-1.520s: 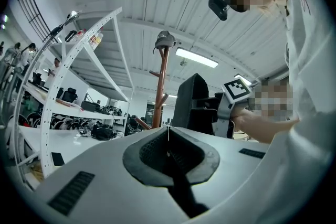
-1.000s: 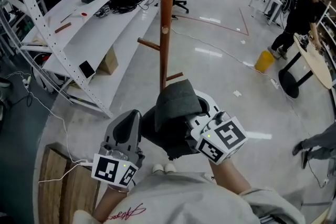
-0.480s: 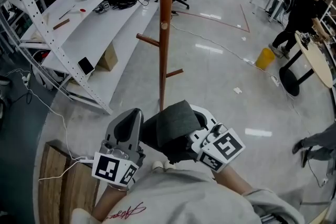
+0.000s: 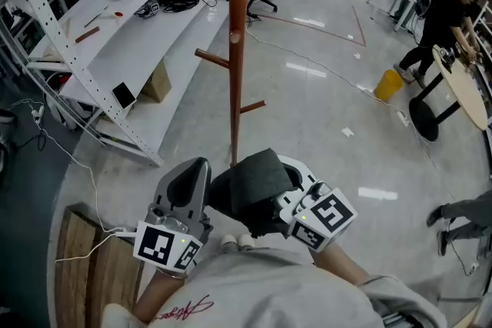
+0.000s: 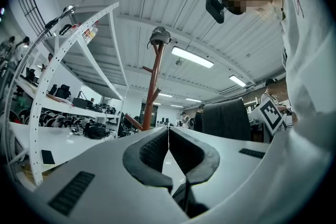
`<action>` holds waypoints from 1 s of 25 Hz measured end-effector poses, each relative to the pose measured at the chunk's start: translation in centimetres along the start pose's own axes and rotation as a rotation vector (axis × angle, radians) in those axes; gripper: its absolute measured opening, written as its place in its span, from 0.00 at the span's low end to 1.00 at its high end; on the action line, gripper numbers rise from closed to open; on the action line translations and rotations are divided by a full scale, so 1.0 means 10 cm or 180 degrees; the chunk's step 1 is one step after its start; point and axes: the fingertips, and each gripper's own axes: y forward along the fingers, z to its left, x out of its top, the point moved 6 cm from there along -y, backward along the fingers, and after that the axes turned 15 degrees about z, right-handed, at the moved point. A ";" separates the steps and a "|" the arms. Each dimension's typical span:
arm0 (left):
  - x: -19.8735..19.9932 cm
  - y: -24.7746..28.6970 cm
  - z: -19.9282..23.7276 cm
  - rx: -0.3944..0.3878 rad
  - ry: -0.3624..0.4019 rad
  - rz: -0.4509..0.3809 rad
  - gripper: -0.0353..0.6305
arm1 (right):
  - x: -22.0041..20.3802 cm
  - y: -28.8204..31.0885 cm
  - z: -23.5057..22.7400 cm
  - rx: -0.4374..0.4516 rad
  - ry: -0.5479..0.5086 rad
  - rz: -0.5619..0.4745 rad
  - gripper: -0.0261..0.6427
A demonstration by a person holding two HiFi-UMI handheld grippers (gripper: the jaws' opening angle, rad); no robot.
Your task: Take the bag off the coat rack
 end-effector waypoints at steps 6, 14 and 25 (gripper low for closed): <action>0.02 0.04 -0.10 0.0078 0.0007 -0.0039 0.08 | 0.05 -0.07 -0.07 0.0095 -0.0022 -0.0046 0.07; 0.00 -0.01 -0.14 0.0201 0.0002 -0.0094 0.08 | 0.02 -0.09 -0.09 0.0113 -0.0053 -0.0061 0.07; -0.02 -0.35 -0.32 0.0083 -0.0014 -0.0118 0.08 | -0.10 -0.29 0.21 -0.0010 -0.0036 -0.0052 0.07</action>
